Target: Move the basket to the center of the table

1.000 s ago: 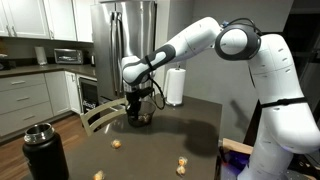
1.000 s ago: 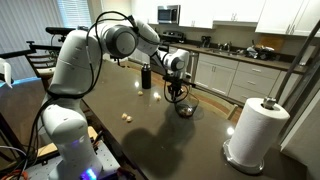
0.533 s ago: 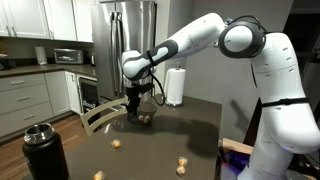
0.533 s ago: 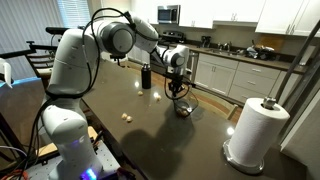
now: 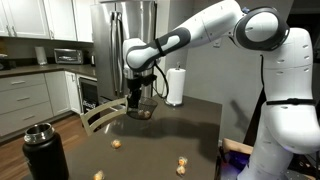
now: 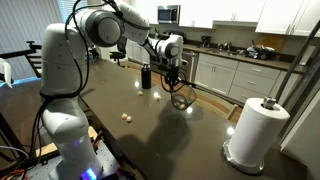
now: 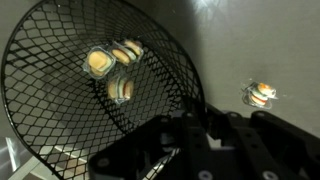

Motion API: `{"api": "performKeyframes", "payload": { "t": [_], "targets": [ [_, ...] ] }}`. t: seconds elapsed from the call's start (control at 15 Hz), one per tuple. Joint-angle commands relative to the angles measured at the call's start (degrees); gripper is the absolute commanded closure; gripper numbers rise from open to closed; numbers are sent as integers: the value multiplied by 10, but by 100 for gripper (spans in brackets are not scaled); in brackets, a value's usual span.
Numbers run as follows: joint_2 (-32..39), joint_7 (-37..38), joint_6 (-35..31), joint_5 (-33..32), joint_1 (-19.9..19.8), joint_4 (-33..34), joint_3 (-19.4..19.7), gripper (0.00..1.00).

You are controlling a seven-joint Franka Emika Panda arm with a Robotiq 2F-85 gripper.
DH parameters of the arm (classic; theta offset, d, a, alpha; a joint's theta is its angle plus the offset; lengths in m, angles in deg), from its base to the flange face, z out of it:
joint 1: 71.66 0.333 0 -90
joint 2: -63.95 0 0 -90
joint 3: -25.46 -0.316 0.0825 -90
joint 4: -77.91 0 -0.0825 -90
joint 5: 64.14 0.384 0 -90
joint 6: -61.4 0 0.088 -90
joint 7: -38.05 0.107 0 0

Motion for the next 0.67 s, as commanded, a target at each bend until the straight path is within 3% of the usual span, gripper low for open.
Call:
{"api": "performKeyframes", "payload": {
  "t": [0.0,0.6],
  "targets": [
    [-58,2,4,-30,14,-62,-7,94],
    [-102,-13,-4,-62,50,-176,-45,94]
  ]
}}
